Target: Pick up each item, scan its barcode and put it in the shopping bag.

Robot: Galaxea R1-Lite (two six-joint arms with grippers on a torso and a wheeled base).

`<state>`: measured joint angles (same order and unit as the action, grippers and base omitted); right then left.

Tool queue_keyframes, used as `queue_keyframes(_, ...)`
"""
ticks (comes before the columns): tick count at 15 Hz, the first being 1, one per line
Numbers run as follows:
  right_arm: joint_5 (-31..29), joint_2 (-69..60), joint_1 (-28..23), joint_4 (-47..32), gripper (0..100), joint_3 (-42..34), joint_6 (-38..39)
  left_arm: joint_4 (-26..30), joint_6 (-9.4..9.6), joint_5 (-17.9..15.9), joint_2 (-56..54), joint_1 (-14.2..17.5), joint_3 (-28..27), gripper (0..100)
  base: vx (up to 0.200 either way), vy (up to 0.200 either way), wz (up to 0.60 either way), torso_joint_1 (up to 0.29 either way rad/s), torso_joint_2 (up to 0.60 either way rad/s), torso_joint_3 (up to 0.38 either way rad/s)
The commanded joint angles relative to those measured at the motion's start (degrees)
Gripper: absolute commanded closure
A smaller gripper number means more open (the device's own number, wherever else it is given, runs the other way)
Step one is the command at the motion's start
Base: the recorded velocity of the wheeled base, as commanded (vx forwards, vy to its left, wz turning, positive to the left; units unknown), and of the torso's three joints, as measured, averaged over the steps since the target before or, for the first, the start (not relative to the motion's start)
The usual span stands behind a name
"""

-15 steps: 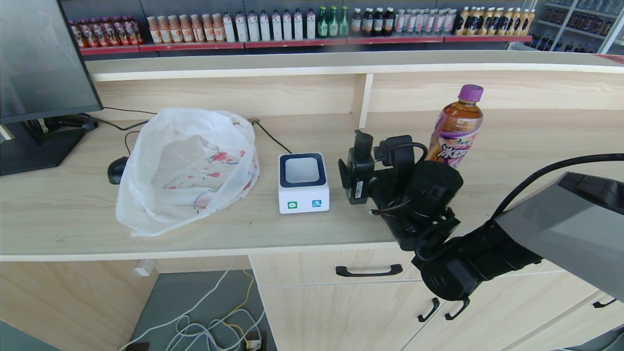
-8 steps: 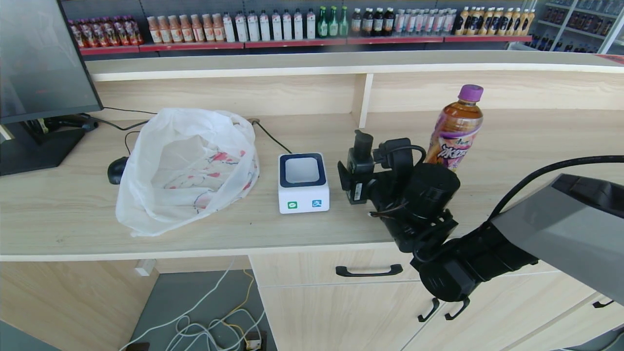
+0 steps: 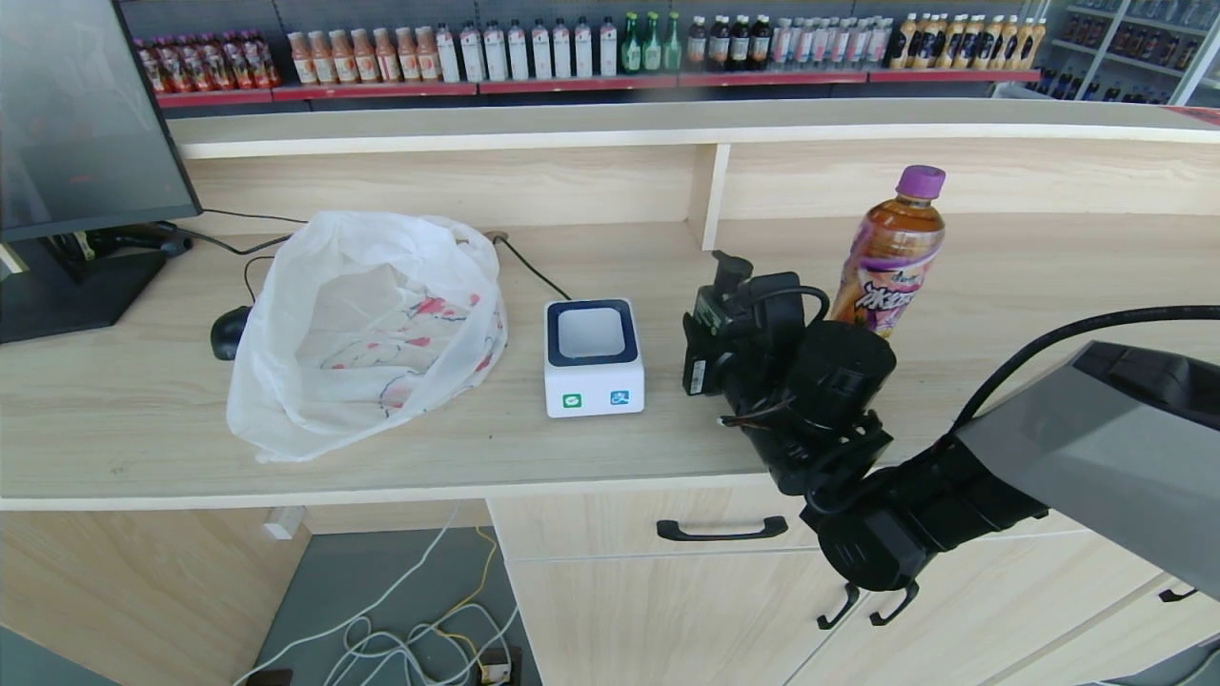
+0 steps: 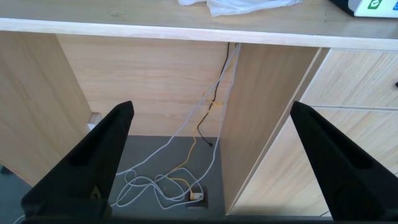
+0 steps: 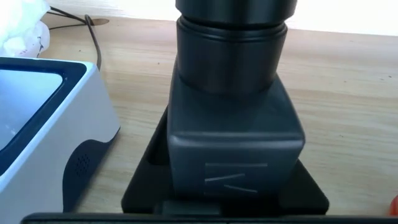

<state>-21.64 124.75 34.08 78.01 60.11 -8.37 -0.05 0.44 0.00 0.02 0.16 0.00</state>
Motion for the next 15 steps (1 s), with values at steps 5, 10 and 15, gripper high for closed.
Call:
queue_keyframes(5, -0.1, -0.4, 0.0, 0.0, 100, -0.1, -0.2, 0.0, 0.0, 0.0, 0.0, 0.0, 0.0, 0, 0.0, 0.0, 0.0, 0.0, 0.0, 0.0)
queue_keyframes(10, -0.1, -1.7, 0.0, 0.0, 100, -1.5, -0.1, 0.0, 0.0, 0.0, 0.0, 0.0, 0.0, 0, 0.0, 0.0, 0.0, 0.0, 0.0, 0.0)
queue_keyframes(15, -0.1, -7.0, 0.1, 1.4, 100, -7.0, -0.1, 0.0, 0.0, 0.0, 0.0, 0.0, 0.0, 0, 0.0, 0.0, 0.0, 0.0, 0.0, 0.0)
